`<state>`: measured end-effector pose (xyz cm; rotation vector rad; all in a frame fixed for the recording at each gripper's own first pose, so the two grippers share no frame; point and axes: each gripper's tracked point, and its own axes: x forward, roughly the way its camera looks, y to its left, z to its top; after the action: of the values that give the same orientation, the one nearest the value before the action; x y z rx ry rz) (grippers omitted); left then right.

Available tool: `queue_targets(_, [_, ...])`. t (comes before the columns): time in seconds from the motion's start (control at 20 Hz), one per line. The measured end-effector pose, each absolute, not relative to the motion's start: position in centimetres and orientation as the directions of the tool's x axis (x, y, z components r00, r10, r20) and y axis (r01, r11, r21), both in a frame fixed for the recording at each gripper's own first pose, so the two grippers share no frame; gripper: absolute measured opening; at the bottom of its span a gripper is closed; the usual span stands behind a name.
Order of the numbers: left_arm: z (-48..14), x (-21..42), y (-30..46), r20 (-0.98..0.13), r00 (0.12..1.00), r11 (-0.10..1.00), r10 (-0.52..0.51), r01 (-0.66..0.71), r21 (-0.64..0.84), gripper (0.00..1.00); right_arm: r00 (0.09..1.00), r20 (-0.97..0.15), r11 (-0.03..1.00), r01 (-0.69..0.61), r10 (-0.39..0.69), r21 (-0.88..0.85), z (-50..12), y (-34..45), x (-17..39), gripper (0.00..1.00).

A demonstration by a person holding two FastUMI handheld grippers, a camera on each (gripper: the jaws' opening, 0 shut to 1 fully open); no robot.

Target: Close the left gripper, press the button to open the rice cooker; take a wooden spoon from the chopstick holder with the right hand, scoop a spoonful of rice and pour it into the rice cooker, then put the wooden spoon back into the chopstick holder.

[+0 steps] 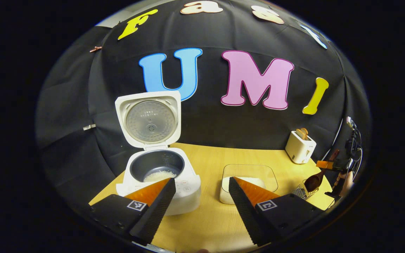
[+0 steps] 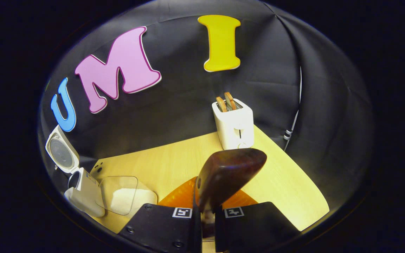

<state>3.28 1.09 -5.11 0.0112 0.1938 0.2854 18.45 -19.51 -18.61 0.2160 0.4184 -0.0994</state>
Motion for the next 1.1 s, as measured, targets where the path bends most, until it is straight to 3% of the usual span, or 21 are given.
queue_targets(0.3, [-5.4, 1.8, 2.2, -0.2, 0.92, 0.941, 0.338, -0.336, 0.041, 0.98, 0.87, -0.489, 0.965, 0.172, -0.056, 0.196, -22.9, -19.8, 18.7, 0.19])
queue_targets(0.6, [-4.4, 1.5, 2.9, -0.183, 0.919, 0.937, 0.348, -0.347, 0.042, 0.98, 0.863, -0.501, 0.959, 0.19, -0.061, 0.211, -23.2, -19.5, 18.6, 0.25])
queue_targets(0.65, [-3.9, 1.5, 3.3, -0.172, 0.922, 0.938, 0.347, -0.345, 0.043, 0.98, 0.866, -0.495, 0.955, 0.199, -0.068, 0.218, -22.6, -19.7, 18.2, 0.16])
queue_targets(0.75, [-3.1, 1.7, 3.7, -0.151, 0.926, 0.938, 0.345, -0.344, 0.034, 0.98, 0.863, -0.497, 0.954, 0.215, -0.086, 0.208, -22.4, -20.0, 17.6, 0.62])
queue_targets(0.8, [-2.5, 1.8, 3.7, -0.141, 0.931, 0.941, 0.336, -0.336, 0.025, 0.98, 0.859, -0.505, 0.954, 0.217, -0.086, 0.207, -22.3, -20.1, 17.2, 0.55])
queue_targets(0.9, [-1.5, 2.0, 4.5, -0.118, 0.937, 0.944, 0.33, -0.33, 0.017, 0.98, 0.853, -0.511, 0.951, 0.233, -0.101, 0.201, -21.9, -20.3, 16.4, 0.91])
queue_targets(0.95, [-1.1, 2.0, 4.9, -0.11, 0.94, 0.946, 0.324, -0.325, 0.013, 0.98, 0.853, -0.509, 0.95, 0.244, -0.113, 0.197, -21.4, -20.3, 16.0, 0.96])
queue_targets(1.1, [0.8, 2.4, 7.7, -0.089, 0.938, 0.942, 0.334, -0.336, -0.002, 0.98, 0.852, -0.5, 0.936, 0.288, -0.155, 0.201, -19.7, -20.5, 14.4, 0.98])
